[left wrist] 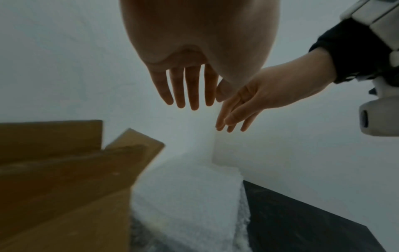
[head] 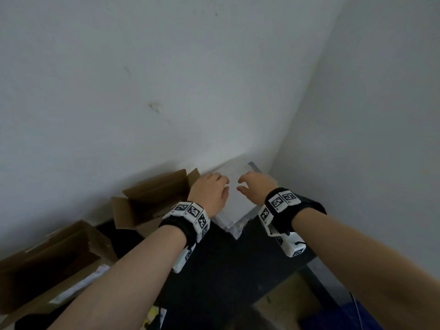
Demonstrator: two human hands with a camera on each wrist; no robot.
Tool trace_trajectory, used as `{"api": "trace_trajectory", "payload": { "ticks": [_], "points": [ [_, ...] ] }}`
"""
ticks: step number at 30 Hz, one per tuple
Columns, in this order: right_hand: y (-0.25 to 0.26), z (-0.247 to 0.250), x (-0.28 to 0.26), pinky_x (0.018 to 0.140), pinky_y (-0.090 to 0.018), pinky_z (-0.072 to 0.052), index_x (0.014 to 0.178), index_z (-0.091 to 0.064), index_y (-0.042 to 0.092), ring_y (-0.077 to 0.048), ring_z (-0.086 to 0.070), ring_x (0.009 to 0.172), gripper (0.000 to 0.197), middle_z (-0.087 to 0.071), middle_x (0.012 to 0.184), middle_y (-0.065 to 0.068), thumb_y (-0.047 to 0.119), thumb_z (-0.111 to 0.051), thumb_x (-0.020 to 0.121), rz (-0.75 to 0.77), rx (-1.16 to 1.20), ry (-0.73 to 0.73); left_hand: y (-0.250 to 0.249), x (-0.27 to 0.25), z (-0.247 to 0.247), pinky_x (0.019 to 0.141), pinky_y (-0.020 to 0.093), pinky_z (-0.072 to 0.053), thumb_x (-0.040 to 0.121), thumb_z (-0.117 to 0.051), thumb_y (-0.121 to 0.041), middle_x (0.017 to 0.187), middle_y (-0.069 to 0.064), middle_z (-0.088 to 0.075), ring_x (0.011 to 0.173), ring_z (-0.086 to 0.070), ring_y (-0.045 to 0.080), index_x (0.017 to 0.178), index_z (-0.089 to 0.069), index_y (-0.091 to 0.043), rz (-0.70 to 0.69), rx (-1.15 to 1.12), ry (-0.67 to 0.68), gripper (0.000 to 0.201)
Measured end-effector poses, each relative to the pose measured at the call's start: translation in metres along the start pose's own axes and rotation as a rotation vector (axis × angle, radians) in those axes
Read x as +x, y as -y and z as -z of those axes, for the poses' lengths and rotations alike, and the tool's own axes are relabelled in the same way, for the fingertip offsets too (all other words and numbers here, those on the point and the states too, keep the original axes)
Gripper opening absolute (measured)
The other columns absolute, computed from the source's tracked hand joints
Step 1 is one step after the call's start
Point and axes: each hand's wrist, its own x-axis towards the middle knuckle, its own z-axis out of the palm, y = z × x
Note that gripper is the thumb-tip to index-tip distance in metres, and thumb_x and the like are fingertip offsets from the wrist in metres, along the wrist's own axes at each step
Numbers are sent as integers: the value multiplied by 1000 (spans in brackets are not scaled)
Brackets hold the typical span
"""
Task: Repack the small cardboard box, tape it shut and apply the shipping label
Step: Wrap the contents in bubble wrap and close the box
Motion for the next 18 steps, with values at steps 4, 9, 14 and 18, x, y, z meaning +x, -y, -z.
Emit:
{"api": "trace_trajectory", "payload": {
  "ticks": [4,9,14,18],
  "points": [
    [-44,-12,11,100,-36,-39,129,-52,15,-24,-49,121,38,-50,136,-6,34,-45,98,-2,28,50,-24,23,-33,92,33,-40,97,-38,-27,126,2,-53,116,-47,20,124,-51,-17,35,6,58,31],
    [-90,-36,32,102,-34,-37,132,-50,14,-23,-46,124,39,-44,141,-6,31,-48,96,48,74,134,-39,39,-76,92,35,-43,98,-38,-26,129,2,-50,116,-46,20,126,-48,-18,179,-17,188,32],
    [-120,-59,54,109,-32,-30,138,-43,15,-21,-35,134,57,-32,148,-5,24,-65,87,162,134,290,-39,50,-110,96,35,-41,97,-40,-31,137,1,-43,122,-42,19,132,-43,-20,319,-49,333,37],
    [-136,-76,65,110,-34,-30,140,-41,17,-21,-31,136,61,-29,149,-6,17,-67,84,215,125,342,-38,53,-131,102,33,-37,94,-46,-41,144,-1,-35,128,-37,18,139,-36,-21,393,-68,441,50]
  ]
}}
